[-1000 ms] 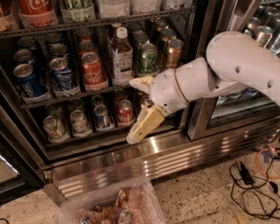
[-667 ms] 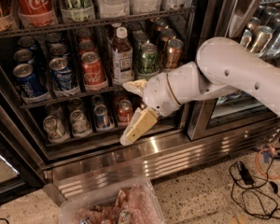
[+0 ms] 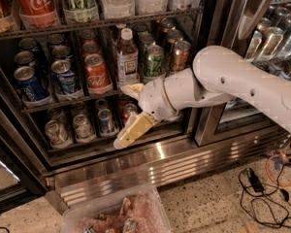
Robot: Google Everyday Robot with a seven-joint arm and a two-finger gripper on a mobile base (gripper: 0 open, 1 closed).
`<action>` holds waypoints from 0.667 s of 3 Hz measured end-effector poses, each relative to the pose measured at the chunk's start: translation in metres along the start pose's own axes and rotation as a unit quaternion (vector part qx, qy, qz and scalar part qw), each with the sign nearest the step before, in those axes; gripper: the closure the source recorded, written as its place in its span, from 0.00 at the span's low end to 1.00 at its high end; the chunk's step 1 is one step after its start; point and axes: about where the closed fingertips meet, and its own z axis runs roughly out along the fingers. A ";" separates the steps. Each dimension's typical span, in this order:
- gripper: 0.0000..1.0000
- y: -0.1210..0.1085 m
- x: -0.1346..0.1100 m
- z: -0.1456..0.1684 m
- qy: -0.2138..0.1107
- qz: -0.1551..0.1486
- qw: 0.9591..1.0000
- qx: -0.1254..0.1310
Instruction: Pick coke can from middle shelf of fridge
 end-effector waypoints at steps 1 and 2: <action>0.00 -0.001 -0.006 0.005 -0.008 -0.005 1.000 0.002; 0.00 -0.001 -0.006 0.007 -0.014 -0.006 1.000 0.004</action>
Offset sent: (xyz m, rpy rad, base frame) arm 0.0046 0.0181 0.0133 0.0045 -0.0173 0.0599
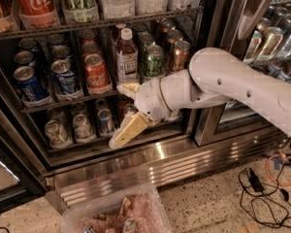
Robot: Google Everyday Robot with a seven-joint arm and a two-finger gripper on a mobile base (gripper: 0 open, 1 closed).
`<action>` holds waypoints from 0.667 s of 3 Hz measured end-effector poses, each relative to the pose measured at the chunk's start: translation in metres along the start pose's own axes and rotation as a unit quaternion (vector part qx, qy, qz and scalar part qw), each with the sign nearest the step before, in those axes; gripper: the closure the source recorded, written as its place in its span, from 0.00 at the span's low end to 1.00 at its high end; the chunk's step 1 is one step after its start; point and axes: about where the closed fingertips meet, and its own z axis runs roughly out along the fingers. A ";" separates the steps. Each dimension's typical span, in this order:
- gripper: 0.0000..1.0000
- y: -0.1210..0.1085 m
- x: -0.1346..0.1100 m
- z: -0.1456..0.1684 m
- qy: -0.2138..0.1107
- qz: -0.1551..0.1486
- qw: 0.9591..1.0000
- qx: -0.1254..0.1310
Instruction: Pick coke can from middle shelf of fridge
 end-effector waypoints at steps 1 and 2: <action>0.00 0.000 -0.003 0.012 -0.017 -0.004 1.000 0.002; 0.00 -0.001 -0.008 0.022 -0.030 -0.008 0.999 0.015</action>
Offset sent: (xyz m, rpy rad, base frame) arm 0.0073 0.0333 -0.0036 0.0940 -0.0582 -0.0442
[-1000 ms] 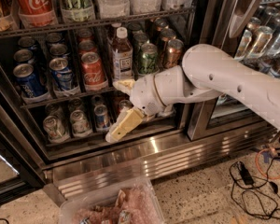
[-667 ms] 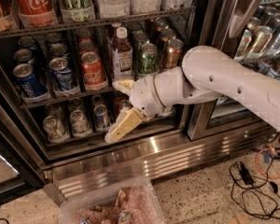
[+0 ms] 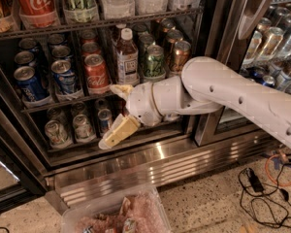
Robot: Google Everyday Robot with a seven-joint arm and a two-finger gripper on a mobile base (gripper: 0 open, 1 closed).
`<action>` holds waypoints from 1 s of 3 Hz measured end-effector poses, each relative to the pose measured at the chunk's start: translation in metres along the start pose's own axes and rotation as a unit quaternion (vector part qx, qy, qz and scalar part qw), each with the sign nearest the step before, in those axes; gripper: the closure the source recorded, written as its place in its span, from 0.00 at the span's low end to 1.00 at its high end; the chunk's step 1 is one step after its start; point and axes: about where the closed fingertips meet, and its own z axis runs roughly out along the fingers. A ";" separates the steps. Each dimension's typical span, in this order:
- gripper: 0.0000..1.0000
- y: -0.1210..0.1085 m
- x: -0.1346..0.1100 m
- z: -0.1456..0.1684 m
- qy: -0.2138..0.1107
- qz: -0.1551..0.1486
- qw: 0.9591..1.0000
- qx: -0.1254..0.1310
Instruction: Pick coke can from middle shelf of fridge
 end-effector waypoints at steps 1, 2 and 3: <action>0.00 -0.003 -0.001 0.010 -0.019 0.004 1.000 0.025; 0.00 -0.007 -0.003 0.016 -0.031 0.007 0.998 0.053; 0.00 -0.011 -0.003 0.018 -0.044 0.017 0.995 0.084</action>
Offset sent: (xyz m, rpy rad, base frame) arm 0.0161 0.0184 -0.0037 0.1072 -0.0626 -0.1648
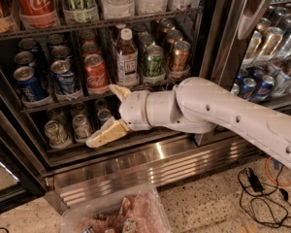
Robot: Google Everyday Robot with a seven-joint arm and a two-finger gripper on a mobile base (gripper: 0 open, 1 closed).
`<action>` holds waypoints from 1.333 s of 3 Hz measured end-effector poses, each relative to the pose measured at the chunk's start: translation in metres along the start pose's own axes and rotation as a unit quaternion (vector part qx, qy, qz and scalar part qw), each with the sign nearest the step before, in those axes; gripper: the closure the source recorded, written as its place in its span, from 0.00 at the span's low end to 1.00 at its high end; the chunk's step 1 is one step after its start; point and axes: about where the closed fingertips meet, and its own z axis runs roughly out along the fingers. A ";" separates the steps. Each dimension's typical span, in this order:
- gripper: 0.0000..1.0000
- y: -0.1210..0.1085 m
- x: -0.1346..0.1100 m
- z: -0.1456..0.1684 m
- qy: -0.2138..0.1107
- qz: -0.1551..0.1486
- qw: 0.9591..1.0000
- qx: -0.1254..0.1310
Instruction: Pick coke can from middle shelf of fridge
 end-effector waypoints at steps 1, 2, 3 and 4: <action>0.00 -0.005 0.002 0.002 -0.007 0.013 0.999 0.033; 0.00 -0.005 0.003 0.002 -0.007 0.013 0.999 0.033; 0.00 -0.012 0.007 0.002 -0.007 0.019 0.998 0.057; 0.00 -0.022 0.015 -0.001 -0.014 0.037 0.993 0.112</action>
Offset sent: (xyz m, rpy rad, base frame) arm 0.0046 -0.0002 -0.0020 0.0227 -0.0025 -0.0590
